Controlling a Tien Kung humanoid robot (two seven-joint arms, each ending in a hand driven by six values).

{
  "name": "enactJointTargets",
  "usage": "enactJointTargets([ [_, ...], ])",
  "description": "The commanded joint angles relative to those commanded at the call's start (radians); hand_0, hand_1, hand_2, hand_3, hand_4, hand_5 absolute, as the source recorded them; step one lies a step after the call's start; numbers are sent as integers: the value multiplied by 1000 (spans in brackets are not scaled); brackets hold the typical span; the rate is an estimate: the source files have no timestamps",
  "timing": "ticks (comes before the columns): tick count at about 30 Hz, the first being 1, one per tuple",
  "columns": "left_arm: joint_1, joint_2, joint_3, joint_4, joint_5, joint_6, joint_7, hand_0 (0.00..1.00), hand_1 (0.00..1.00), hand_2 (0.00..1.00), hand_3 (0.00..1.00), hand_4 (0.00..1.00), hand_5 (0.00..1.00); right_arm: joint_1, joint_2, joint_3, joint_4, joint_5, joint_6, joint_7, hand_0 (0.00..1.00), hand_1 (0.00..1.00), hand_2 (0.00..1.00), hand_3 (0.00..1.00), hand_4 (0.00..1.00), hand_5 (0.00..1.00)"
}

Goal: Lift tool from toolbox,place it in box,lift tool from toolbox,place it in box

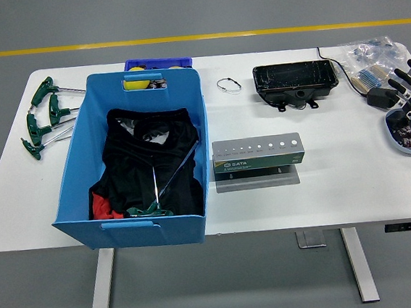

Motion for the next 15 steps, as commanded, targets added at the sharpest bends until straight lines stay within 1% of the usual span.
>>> enactJointTargets([
  [6, -8, -1, -19, 0, 18, 2, 3, 793, 823, 853, 750, 731, 591, -4, -6, 29, 5, -11, -1, 1, 890, 854, 875, 931, 998, 998],
  [10, -19, 5, 22, 0, -13, -3, -1, 793, 823, 853, 750, 731, 591, -13, -18, 48, 6, -15, -2, 1, 890, 854, 875, 931, 998, 998],
  [15, -31, 6, 2, 0, 21, -2, 5, 800, 824, 853, 751, 732, 593, -18, -23, 53, 3, -21, 0, -1, 890, 854, 875, 930, 998, 998],
])
